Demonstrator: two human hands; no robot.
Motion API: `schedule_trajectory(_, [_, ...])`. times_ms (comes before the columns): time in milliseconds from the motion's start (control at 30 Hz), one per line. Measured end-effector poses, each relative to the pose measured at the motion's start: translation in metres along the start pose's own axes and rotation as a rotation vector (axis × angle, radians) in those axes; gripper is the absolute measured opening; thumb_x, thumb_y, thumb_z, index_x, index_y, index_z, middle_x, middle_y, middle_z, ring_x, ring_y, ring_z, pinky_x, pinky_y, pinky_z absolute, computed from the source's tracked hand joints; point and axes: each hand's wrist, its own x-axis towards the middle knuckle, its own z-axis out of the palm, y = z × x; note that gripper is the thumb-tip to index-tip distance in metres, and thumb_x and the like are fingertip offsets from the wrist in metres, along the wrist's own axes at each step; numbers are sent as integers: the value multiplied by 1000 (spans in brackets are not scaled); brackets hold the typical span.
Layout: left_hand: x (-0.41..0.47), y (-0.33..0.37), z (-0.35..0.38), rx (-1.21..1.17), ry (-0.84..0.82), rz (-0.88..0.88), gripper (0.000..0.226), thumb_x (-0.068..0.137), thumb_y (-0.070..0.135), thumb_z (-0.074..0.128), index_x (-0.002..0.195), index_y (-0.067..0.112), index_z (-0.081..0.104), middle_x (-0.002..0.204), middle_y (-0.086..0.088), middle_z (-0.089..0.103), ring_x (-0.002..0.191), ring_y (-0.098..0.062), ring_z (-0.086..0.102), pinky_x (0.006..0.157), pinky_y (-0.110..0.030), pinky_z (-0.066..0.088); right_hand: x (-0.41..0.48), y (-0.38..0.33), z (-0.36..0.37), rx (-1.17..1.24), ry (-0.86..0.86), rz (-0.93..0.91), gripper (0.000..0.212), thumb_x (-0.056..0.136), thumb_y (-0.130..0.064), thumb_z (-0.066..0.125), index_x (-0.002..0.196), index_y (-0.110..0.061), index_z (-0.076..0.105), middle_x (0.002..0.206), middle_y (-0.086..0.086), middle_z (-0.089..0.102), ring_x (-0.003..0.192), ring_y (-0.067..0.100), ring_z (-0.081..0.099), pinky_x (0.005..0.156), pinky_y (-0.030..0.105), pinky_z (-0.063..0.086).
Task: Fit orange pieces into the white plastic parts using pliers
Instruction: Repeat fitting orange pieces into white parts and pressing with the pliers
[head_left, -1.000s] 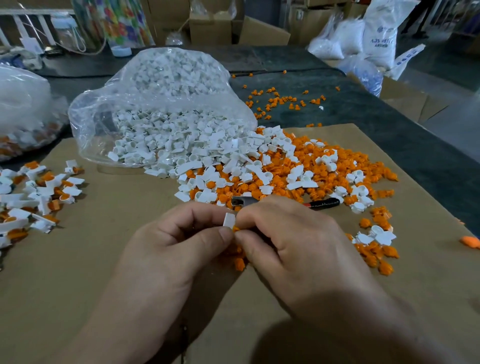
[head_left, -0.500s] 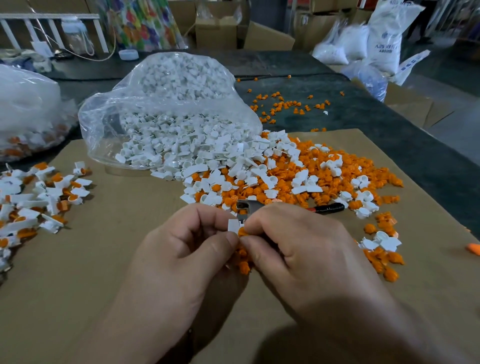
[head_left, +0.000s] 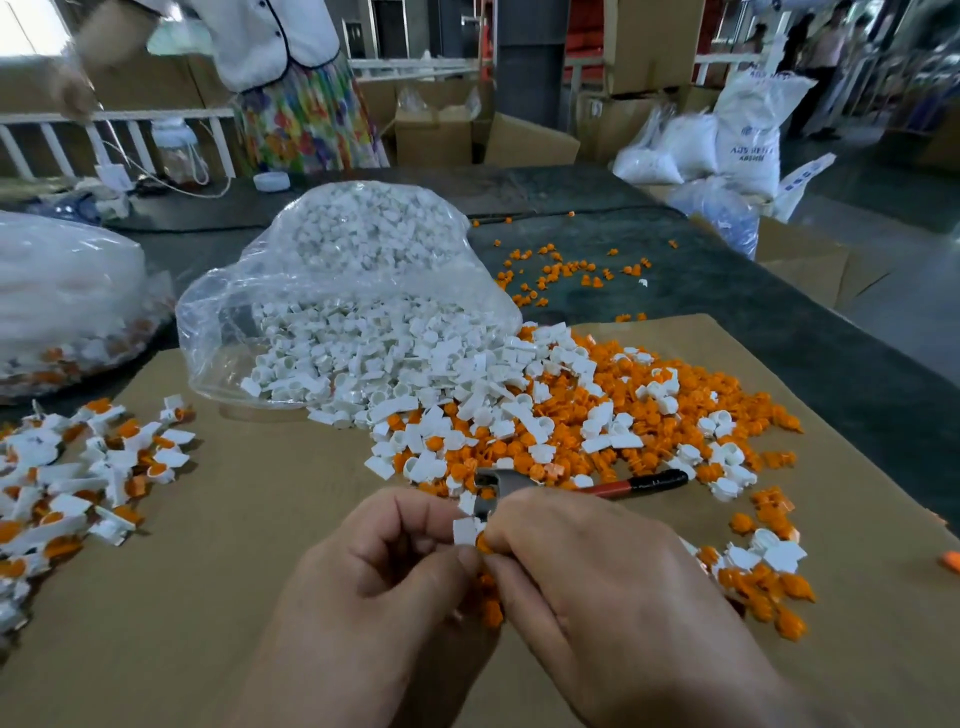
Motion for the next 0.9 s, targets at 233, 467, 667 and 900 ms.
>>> schedule_trajectory(233, [5,-2,0,212,112,65,33,48,52,70,76,34,67,53,4,62,48,-14,60,52,-39,49,1,5,9,-187,136,-153,11,74,-24,77,78,-25,67,78,-10,61,68,6,58,49,21,50])
schedule_trajectory(467, [5,7,-5,350,128,135,20,62,39,71,81,37,65,53,7,59,46,-9,53,48,-25,45,2,9,9,86,282,-72,11,92,-34,51,82,-36,46,89,-17,50,82,3,51,67,20,45])
schedule_trajectory(667, [1,24,-5,4,94,-69,13,61,18,78,67,18,67,60,-10,68,49,-17,57,50,-32,45,-2,9,7,1080,275,181,17,86,-36,62,80,-21,66,73,5,68,67,16,67,61,35,55])
schedule_trajectory(900, [-5,36,11,-453,61,-54,21,56,-6,63,57,15,63,62,-23,66,41,-23,59,35,-26,45,5,7,13,1898,-41,282,6,79,-8,65,84,-6,67,68,14,62,50,18,61,46,27,54])
